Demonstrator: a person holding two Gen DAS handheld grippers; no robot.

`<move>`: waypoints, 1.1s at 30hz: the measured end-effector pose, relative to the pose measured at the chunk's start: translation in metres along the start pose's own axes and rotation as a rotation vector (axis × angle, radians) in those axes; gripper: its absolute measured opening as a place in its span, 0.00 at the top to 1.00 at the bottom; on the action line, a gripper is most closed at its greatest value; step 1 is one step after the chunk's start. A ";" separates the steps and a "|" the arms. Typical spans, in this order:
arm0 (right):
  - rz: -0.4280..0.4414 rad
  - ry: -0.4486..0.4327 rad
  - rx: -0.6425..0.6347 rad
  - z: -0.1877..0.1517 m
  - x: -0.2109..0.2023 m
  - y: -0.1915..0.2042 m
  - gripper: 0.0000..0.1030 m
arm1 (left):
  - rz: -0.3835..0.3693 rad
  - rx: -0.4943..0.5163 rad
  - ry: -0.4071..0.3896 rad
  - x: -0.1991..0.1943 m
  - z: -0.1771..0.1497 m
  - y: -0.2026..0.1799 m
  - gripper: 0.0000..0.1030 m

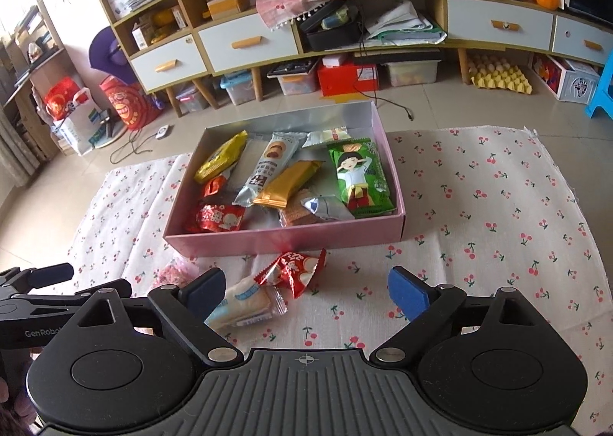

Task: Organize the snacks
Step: 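Withdraw both tools from the box toward the remaining snacks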

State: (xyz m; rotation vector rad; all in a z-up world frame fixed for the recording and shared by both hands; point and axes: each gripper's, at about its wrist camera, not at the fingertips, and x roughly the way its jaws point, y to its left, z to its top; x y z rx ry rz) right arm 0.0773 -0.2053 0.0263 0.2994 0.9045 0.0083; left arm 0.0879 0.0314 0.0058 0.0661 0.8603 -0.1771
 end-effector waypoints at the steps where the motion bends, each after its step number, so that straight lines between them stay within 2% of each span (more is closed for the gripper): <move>1: 0.002 0.002 0.002 -0.003 0.000 0.000 0.09 | -0.001 -0.002 0.003 0.000 -0.004 0.001 0.01; 10: -0.019 0.025 0.034 -0.031 0.017 -0.014 0.09 | 0.012 -0.028 0.030 0.010 -0.024 0.016 0.01; 14: -0.111 0.093 0.009 -0.044 0.035 -0.013 0.09 | 0.039 -0.046 0.091 0.022 -0.030 0.024 0.01; 19: -0.143 0.129 -0.011 -0.052 0.049 -0.012 0.09 | 0.039 -0.062 0.103 0.026 -0.032 0.035 0.01; 26: -0.118 0.095 -0.054 -0.049 0.055 -0.002 0.09 | -0.038 0.030 0.137 0.042 -0.038 0.028 0.02; 33: -0.075 0.045 -0.021 -0.045 0.063 -0.003 0.09 | -0.040 0.131 0.110 0.051 -0.043 0.019 0.05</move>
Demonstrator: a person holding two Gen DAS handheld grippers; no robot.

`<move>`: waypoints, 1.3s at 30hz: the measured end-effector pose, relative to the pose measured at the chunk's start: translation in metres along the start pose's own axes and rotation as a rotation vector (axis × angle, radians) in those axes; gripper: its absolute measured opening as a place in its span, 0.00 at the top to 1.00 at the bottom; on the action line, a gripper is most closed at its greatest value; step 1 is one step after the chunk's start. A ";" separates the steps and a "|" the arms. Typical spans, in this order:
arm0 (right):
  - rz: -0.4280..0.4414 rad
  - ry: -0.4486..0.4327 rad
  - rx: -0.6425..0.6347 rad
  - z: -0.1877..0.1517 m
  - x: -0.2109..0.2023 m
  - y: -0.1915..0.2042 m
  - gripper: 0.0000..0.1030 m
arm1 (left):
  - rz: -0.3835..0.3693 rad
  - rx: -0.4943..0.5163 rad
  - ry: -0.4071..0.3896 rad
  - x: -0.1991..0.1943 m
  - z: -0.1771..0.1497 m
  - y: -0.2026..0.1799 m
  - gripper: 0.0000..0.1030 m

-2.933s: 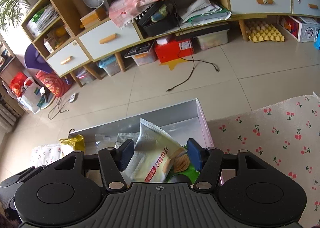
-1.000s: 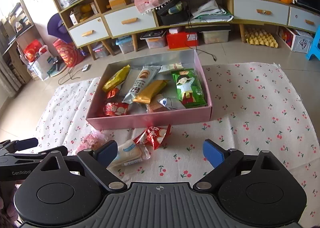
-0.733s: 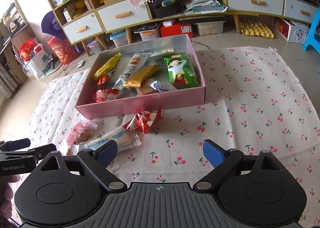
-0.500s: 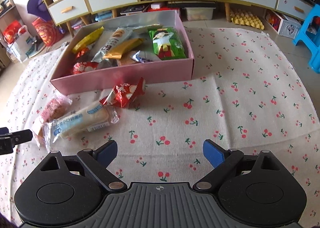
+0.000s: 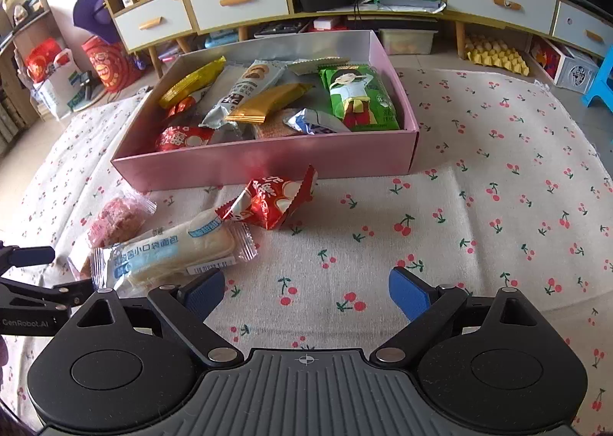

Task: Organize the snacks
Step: 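Withdraw both tools from the box toward the remaining snacks, then grasp the pink nougat bar with the left tool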

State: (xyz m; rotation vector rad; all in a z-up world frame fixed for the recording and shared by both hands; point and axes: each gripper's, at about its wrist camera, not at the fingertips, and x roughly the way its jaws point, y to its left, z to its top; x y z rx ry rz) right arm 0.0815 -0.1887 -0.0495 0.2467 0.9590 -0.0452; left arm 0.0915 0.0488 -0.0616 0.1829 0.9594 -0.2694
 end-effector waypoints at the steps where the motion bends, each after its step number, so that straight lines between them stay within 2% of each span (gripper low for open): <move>1: -0.004 -0.010 0.014 0.000 0.001 -0.002 0.09 | -0.004 0.005 -0.009 0.000 0.000 -0.001 0.05; 9: 0.000 -0.051 0.133 0.003 0.017 -0.016 0.09 | -0.039 0.008 -0.037 0.003 0.008 0.003 0.14; 20: 0.010 -0.091 0.148 0.011 0.024 -0.007 0.09 | -0.046 -0.033 -0.032 0.009 0.025 -0.003 0.49; 27: 0.034 -0.077 0.197 0.016 0.027 -0.005 0.11 | -0.036 -0.077 -0.010 0.007 0.028 0.002 0.64; 30: 0.033 -0.078 0.189 0.017 0.026 -0.004 0.15 | -0.044 -0.109 -0.003 0.006 0.028 0.006 0.66; 39: 0.056 -0.084 0.195 0.019 0.024 -0.004 0.40 | -0.062 -0.133 0.007 0.005 0.028 0.009 0.65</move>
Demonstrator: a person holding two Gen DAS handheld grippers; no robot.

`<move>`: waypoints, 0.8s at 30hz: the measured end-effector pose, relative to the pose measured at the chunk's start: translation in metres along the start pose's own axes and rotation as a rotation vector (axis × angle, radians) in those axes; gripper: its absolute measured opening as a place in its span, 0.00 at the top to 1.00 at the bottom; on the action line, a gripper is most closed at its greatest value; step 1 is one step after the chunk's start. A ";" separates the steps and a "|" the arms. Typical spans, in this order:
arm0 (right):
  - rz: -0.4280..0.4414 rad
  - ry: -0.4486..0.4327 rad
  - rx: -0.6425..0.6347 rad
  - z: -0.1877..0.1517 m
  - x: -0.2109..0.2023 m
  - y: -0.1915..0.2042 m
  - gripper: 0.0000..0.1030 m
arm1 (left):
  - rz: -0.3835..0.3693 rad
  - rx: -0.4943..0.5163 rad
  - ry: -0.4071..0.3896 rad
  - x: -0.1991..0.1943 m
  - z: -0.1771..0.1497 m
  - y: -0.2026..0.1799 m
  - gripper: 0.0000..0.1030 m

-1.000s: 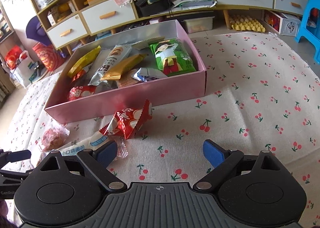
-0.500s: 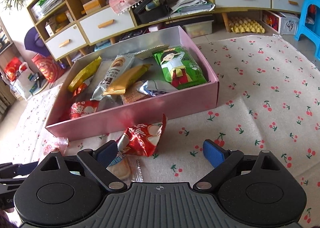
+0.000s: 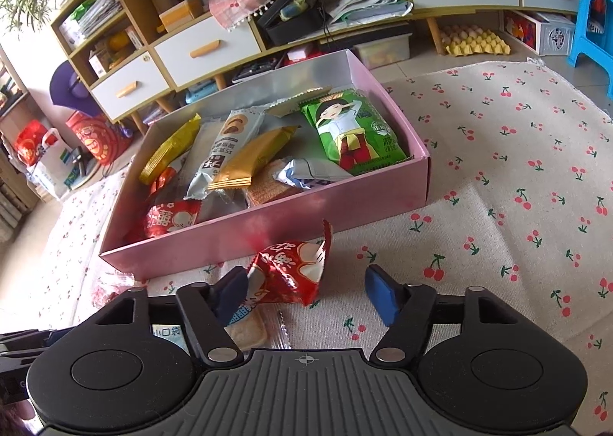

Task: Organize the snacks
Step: 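Grasp the pink nougat bar with the left tool, then grasp the red packet with the right tool while the left tool holds the pink bar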

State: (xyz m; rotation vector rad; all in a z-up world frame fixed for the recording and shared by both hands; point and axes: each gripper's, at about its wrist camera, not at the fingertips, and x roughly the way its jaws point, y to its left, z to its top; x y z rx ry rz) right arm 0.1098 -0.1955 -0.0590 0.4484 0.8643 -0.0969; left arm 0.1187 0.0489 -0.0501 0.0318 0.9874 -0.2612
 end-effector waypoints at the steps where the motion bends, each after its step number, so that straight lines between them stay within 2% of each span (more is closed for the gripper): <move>1: 0.003 0.001 0.000 0.000 0.000 0.000 0.42 | 0.000 -0.002 -0.001 0.000 0.000 0.000 0.65; 2: 0.005 0.002 -0.001 0.000 0.000 0.001 0.44 | 0.000 -0.004 -0.002 0.000 0.000 0.000 0.65; 7: 0.031 0.010 -0.006 0.001 -0.001 0.003 0.66 | 0.011 -0.008 -0.008 0.000 0.000 0.000 0.65; 8: 0.034 0.010 -0.007 0.001 -0.002 0.004 0.67 | 0.013 -0.011 -0.008 0.000 0.001 0.000 0.65; 12: 0.024 0.005 -0.002 0.001 -0.003 0.003 0.82 | 0.023 -0.001 -0.010 0.001 0.001 -0.001 0.64; 16: 0.041 0.014 0.024 0.002 -0.004 -0.003 0.87 | 0.041 0.040 -0.013 0.001 0.000 -0.005 0.66; 24: 0.058 0.028 0.075 0.008 -0.011 -0.011 0.89 | 0.022 -0.003 -0.001 -0.003 0.001 0.001 0.70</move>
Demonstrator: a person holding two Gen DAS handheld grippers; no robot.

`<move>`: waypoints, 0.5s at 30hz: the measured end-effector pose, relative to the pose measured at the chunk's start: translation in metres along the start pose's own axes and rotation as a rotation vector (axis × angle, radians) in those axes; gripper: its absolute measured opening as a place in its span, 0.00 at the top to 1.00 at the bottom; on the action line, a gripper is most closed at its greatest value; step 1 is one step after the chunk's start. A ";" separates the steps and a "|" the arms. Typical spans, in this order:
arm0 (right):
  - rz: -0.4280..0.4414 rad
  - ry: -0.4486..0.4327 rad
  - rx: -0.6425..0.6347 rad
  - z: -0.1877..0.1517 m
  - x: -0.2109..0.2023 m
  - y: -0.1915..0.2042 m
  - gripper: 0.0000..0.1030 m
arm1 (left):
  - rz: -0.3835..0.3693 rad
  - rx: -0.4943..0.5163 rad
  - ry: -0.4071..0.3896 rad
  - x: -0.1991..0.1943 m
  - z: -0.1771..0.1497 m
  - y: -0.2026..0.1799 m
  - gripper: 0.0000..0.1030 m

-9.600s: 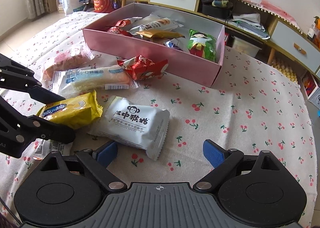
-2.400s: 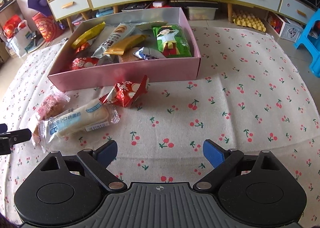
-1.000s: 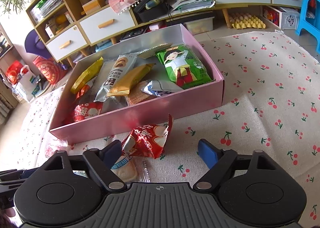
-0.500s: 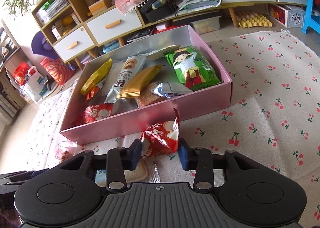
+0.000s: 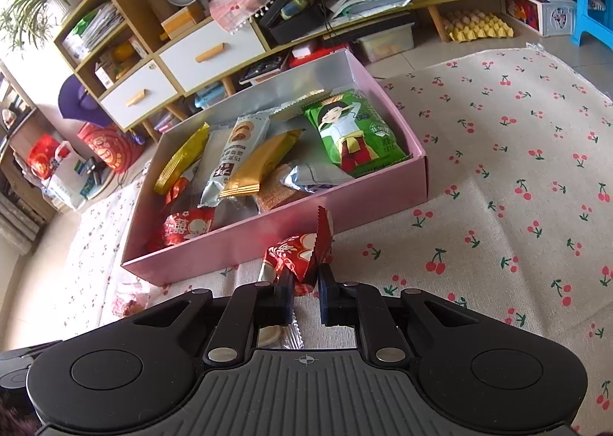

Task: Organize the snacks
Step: 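Grasp the red packet with the right tool while the left tool holds the pink bar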

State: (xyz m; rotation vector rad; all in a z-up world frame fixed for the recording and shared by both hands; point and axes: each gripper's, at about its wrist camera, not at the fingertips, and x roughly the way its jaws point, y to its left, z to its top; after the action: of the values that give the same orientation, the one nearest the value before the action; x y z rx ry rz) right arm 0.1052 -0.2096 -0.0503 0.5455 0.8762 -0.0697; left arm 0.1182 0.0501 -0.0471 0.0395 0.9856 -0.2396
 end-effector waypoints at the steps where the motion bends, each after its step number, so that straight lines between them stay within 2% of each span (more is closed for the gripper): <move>1: 0.002 0.002 0.006 0.001 -0.001 -0.001 0.89 | -0.004 -0.009 0.001 -0.001 0.000 0.001 0.70; 15: 0.048 0.030 0.052 0.004 -0.016 0.000 0.91 | -0.048 -0.052 -0.020 -0.016 0.004 0.002 0.71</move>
State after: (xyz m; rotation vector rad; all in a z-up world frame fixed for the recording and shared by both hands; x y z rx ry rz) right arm 0.0976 -0.2145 -0.0365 0.6171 0.8923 -0.0411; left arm 0.1139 0.0548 -0.0321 -0.0343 0.9734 -0.2573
